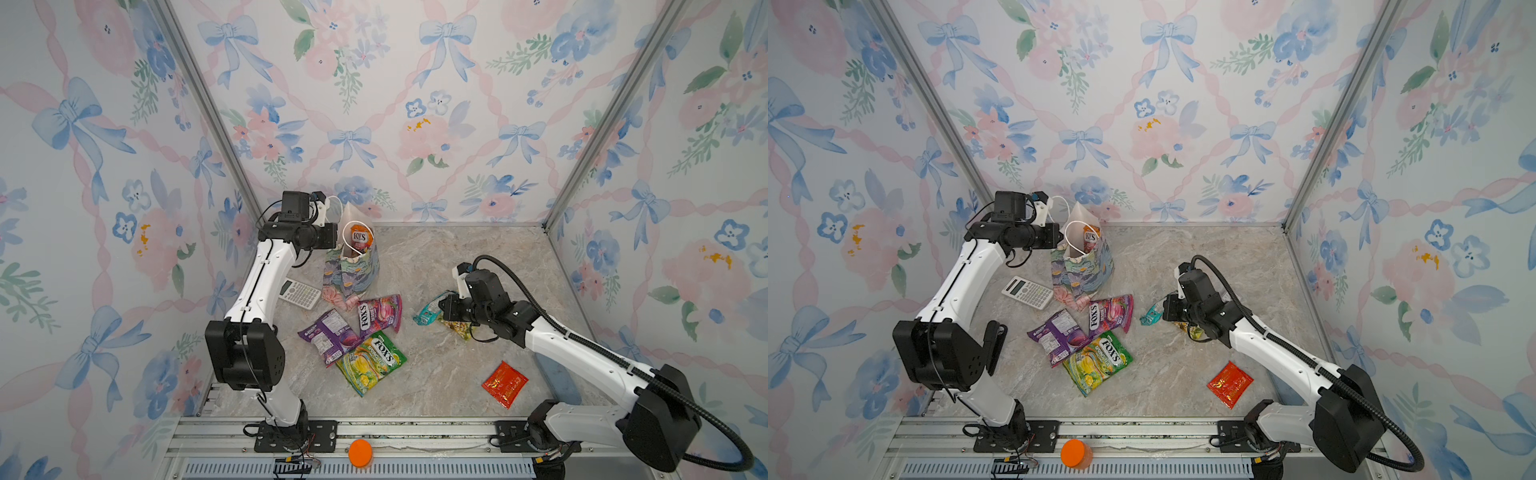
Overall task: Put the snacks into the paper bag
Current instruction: 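Carry the teal bag with the right gripper over the paper bag mouth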
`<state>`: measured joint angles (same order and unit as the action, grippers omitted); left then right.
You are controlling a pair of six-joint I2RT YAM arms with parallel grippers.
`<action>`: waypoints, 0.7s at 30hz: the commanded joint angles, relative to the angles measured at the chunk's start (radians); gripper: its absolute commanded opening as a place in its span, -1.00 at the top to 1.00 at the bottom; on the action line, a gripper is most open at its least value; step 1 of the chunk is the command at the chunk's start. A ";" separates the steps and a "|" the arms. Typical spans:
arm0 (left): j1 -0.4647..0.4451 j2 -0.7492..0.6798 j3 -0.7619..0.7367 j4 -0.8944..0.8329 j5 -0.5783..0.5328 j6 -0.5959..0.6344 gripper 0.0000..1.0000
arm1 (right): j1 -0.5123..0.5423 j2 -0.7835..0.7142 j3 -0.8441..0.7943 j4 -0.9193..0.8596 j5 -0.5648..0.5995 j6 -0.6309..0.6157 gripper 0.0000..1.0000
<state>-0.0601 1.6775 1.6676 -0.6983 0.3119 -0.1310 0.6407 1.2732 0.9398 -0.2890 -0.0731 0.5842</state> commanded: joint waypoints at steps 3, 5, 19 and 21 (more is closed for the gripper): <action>-0.009 -0.020 -0.006 -0.025 0.037 0.016 1.00 | -0.019 0.026 0.129 -0.027 0.020 -0.110 1.00; -0.011 -0.016 -0.004 -0.026 0.055 0.015 1.00 | -0.022 0.039 0.167 -0.032 0.029 -0.137 1.00; -0.018 -0.009 0.006 -0.025 0.139 0.013 1.00 | -0.088 0.148 0.437 -0.079 -0.003 -0.274 1.00; -0.024 -0.010 0.005 -0.025 0.139 0.014 1.00 | -0.093 0.175 0.490 -0.083 -0.004 -0.290 1.00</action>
<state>-0.0715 1.6764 1.6676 -0.7055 0.4080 -0.1310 0.5613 1.4254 1.3411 -0.3912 -0.0711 0.3508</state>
